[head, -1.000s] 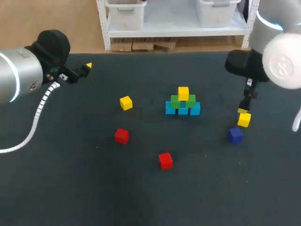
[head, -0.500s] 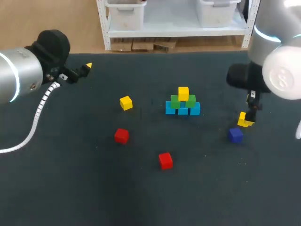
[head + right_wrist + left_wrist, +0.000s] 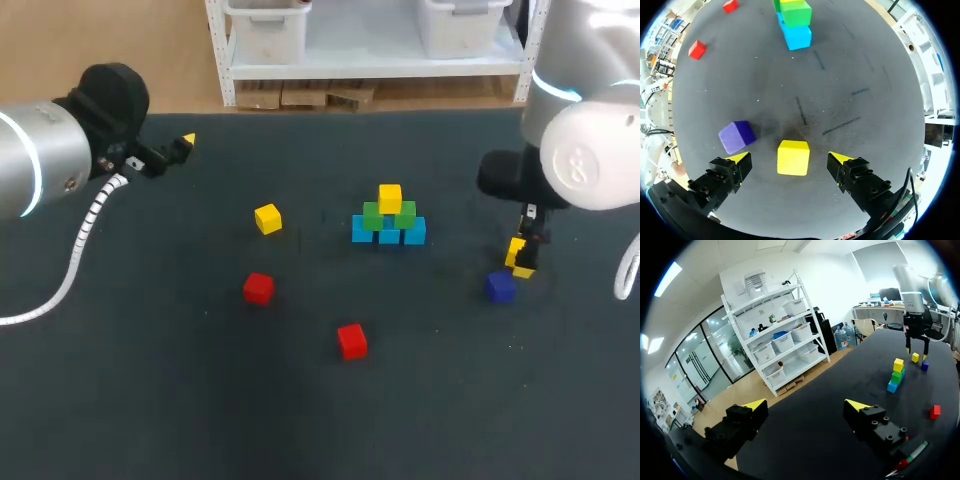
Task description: Place the blue cubes, place green cubes on the blue cubes, place the yellow cubes on the green cubes, then place the red cubes on the yellow cubes, and place purple cube on the red cubes.
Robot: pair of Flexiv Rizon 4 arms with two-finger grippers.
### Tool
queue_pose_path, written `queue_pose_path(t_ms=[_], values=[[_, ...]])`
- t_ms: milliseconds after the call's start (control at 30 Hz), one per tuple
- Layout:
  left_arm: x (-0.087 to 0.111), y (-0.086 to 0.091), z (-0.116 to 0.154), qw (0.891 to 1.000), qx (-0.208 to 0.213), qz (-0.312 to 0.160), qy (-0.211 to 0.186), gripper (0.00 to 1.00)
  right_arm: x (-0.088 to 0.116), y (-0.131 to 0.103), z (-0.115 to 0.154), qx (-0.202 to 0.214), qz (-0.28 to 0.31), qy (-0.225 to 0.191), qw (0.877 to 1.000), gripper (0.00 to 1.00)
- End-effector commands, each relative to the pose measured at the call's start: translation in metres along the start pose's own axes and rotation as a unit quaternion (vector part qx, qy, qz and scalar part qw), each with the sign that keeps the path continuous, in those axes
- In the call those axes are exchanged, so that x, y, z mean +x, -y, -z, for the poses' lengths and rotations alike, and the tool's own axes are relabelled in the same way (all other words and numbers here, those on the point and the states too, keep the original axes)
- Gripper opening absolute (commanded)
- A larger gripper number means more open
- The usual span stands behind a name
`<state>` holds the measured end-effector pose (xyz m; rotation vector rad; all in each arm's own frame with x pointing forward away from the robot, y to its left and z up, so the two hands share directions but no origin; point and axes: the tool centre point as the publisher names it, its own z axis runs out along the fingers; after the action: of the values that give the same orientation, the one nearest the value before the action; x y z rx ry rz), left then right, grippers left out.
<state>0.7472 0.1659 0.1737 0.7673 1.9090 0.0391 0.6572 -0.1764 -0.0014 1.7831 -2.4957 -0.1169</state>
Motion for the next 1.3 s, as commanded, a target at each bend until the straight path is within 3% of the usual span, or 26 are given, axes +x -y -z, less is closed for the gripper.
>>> queue_pose_path(t_ms=[33,100,133,233,267,467,800,1033,1300], values=[[0.0,0.001,0.0,1.0,-0.002,0.0,0.001,1.0,-0.002,0.004,-0.003,-0.003,-0.002,-0.003,1.0,0.89],[0.0,0.001,0.0,1.0,-0.002,0.0,0.001,1.0,-0.002,0.004,-0.003,-0.003,-0.003,-0.003,1.0,0.47],[0.0,0.001,0.0,1.0,-0.002,0.0,0.001,1.0,-0.002,0.004,-0.003,-0.003,-0.003,-0.003,1.0,0.3],[0.0,0.001,0.0,1.0,-0.002,0.0,0.001,1.0,-0.002,0.003,-0.004,-0.001,-0.006,-0.003,1.0,0.03],[0.0,0.001,0.0,1.0,-0.002,0.0,0.001,1.0,-0.002,0.003,-0.003,0.0,-0.006,-0.003,1.0,0.0],[0.0,0.001,0.0,1.0,-0.002,0.0,0.001,1.0,-0.001,0.001,0.01,0.013,-0.007,-0.007,1.0,0.0],[0.0,0.001,0.0,1.0,-0.002,0.0,0.001,1.0,-0.013,-0.003,0.064,0.057,0.01,0.017,0.998,0.0],[0.0,0.001,0.0,1.0,-0.002,0.0,0.001,1.0,-0.043,-0.008,0.098,0.095,0.052,0.037,0.993,0.0],[0.0,0.001,0.0,1.0,-0.002,0.0,0.001,1.0,-0.089,-0.02,0.1,0.109,0.116,0.038,0.987,0.0]])
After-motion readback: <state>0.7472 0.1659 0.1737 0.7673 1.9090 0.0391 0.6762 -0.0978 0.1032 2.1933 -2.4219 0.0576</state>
